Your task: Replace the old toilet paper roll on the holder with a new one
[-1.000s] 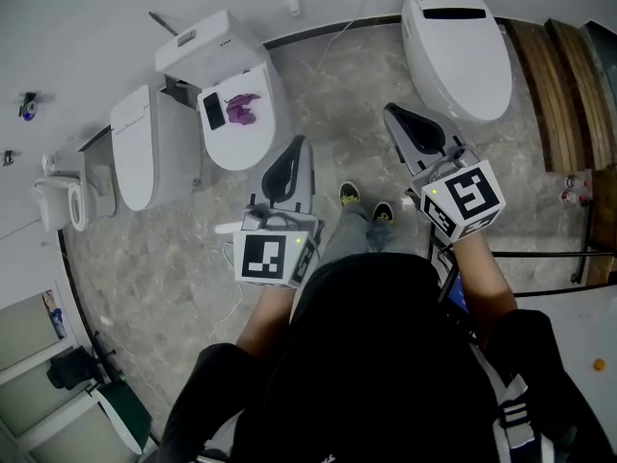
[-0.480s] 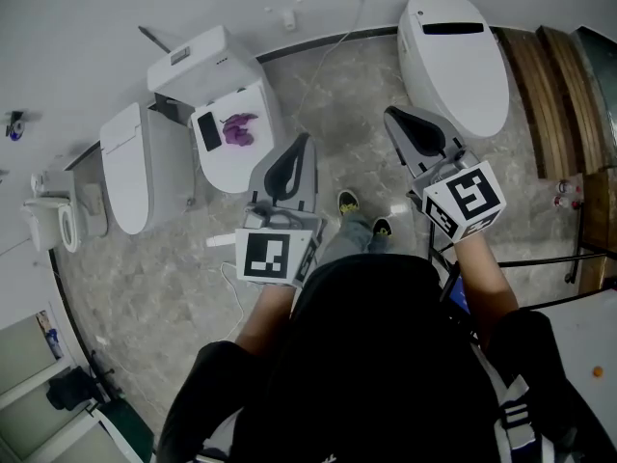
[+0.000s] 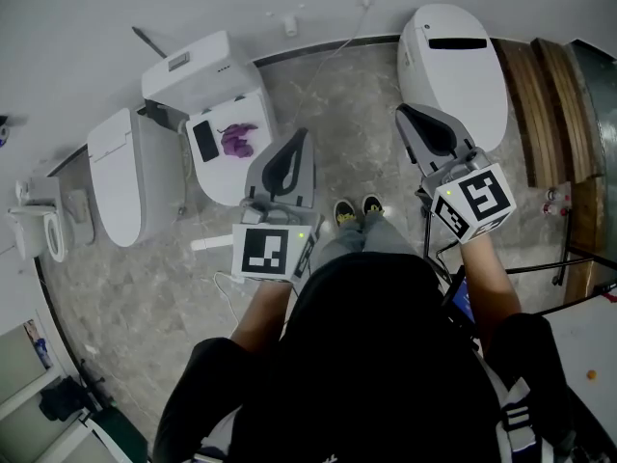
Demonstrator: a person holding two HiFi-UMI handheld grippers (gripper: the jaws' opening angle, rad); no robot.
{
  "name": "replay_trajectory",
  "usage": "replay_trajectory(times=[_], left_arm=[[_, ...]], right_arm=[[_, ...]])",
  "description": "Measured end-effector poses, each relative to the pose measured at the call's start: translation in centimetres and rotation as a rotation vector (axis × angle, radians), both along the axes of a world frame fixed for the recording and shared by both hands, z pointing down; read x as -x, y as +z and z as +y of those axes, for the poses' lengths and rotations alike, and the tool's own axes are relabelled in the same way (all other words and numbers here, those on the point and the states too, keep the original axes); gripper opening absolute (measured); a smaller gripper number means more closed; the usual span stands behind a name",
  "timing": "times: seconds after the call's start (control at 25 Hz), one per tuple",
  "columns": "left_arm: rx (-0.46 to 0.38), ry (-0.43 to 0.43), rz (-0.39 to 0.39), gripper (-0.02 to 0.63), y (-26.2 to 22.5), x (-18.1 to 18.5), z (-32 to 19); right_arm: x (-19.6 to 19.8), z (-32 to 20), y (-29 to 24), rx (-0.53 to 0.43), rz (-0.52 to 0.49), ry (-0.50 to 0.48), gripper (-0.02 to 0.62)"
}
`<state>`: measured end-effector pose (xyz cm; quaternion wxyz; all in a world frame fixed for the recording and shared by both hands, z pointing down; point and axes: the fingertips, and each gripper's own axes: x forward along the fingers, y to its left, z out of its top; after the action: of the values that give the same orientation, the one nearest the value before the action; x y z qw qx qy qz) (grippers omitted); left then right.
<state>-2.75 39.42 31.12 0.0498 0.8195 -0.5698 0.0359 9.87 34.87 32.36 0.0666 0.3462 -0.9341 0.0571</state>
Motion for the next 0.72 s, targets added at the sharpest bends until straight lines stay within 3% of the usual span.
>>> replay_trajectory(times=[0.44,0.72], left_arm=[[-0.030,0.002,-0.001,0.021,-1.0,-0.5,-3.2],[-0.014,0.013,-0.026,0.021,-0.9,-3.4,-9.0]], right_arm=[[-0.9,-3.5,-1.7,-0.045,-0.014,0.018,0.018],[-3.4,-9.0,-0.9,-0.031,-0.041,0.024,0.018]])
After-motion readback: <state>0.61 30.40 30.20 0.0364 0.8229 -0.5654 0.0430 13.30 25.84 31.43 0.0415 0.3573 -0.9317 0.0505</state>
